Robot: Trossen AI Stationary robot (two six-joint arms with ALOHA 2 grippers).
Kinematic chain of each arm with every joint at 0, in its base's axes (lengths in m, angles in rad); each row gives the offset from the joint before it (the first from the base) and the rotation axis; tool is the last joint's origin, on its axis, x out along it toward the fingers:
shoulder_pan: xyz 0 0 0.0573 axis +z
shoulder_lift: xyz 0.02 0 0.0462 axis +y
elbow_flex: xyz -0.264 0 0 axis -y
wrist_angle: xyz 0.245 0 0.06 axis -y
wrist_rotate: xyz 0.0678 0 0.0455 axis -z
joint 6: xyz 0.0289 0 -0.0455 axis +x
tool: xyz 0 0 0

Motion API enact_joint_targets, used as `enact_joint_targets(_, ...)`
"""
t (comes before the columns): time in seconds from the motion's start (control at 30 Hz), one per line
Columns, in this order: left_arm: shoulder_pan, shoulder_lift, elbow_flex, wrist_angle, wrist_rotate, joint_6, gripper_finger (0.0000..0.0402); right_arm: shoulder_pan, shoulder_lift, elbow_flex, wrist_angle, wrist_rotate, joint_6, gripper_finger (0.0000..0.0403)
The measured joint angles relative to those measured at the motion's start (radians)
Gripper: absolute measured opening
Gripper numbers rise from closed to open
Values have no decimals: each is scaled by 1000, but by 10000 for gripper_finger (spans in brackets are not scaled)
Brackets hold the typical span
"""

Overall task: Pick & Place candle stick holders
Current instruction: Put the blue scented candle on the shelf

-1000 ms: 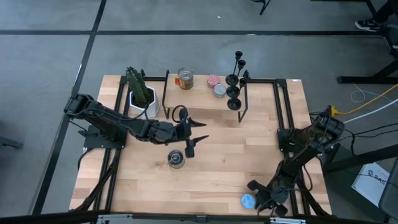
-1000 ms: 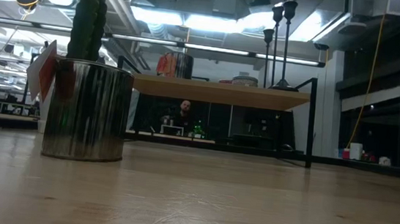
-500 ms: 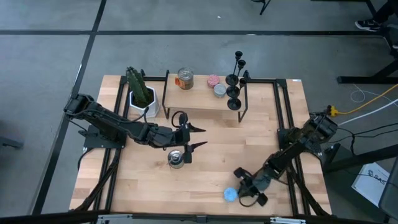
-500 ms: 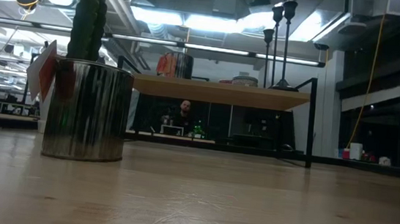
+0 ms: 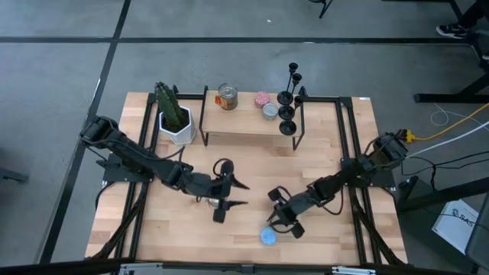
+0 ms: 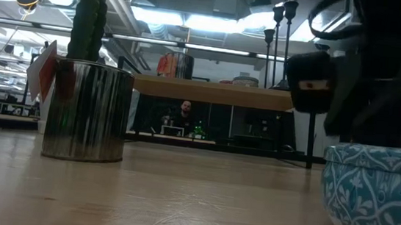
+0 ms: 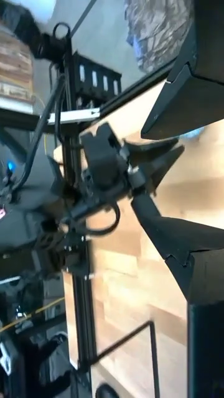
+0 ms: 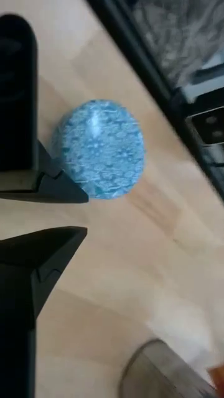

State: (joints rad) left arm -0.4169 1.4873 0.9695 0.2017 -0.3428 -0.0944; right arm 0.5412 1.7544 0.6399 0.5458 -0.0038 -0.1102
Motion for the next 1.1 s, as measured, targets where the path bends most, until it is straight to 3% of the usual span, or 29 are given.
enact_joint_targets(0.1, -35, 0, 0, 4, -24, -1, 210, -5, -48, 72, -178, -42, 19, 73)
enact_joint_targets(0.23, -76, 0, 0, 9, -66, 1, 210, 16, -140, 146, -328, -176, 77, 73)
enact_joint_targets(0.4, -96, 0, 0, 2, -75, 2, 210, 124, -172, 172, -361, -212, 107, 73)
enact_joint_targets(0.53, -106, 0, 0, 2, -83, 2, 210, 189, -118, 172, -350, -96, 107, 73)
enact_joint_targets(0.67, -105, 0, 0, -1, -83, 2, 210, 191, -33, 172, -285, -78, 99, 73)
enact_joint_targets(1.1, -105, 0, 0, -5, -84, -12, 210, 144, 162, 282, -266, -233, 29, 73)
